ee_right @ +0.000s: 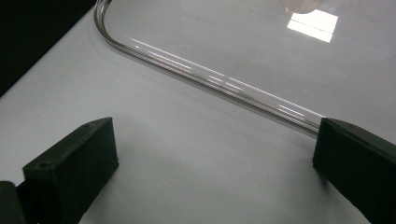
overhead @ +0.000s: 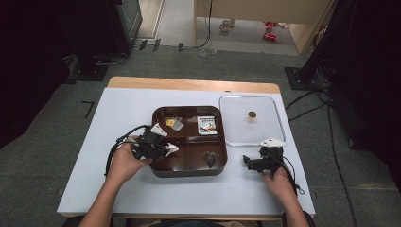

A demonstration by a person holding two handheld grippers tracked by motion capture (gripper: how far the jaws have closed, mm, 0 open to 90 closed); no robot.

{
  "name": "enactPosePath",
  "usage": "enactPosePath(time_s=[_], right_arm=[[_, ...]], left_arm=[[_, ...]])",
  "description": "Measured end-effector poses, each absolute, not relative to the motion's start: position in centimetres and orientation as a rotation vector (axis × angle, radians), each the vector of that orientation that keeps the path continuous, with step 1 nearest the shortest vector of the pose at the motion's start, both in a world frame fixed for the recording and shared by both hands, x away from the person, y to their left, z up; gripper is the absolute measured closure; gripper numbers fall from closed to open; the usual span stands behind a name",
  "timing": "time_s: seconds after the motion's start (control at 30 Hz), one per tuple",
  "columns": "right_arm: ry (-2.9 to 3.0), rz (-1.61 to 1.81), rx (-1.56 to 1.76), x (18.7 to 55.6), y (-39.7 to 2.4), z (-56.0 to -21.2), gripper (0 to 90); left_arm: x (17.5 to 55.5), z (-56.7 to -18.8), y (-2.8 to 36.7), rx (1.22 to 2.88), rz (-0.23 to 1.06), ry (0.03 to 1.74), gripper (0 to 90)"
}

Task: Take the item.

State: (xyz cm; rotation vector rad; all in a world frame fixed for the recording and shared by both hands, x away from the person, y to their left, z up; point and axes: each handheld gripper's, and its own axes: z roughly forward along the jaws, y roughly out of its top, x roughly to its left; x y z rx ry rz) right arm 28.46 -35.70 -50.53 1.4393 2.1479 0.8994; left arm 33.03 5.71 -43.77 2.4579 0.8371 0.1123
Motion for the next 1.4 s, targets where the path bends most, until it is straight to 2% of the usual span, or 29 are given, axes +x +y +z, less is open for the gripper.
enactPosePath(time_s=[0.97, 1.4], right_arm=[[2.148, 0.9, 1.44, 28.5, -35.7, -50.5, 0.0], [2.148, 0.901, 1.441, 28.5, -35.7, -50.5, 0.0]], left_arm=[[33.0, -41.6, 9.4, 2.268, 0.166, 0.859, 84.2], [33.2, -41.4, 11.9, 2.205, 0.182, 0.928, 84.2]])
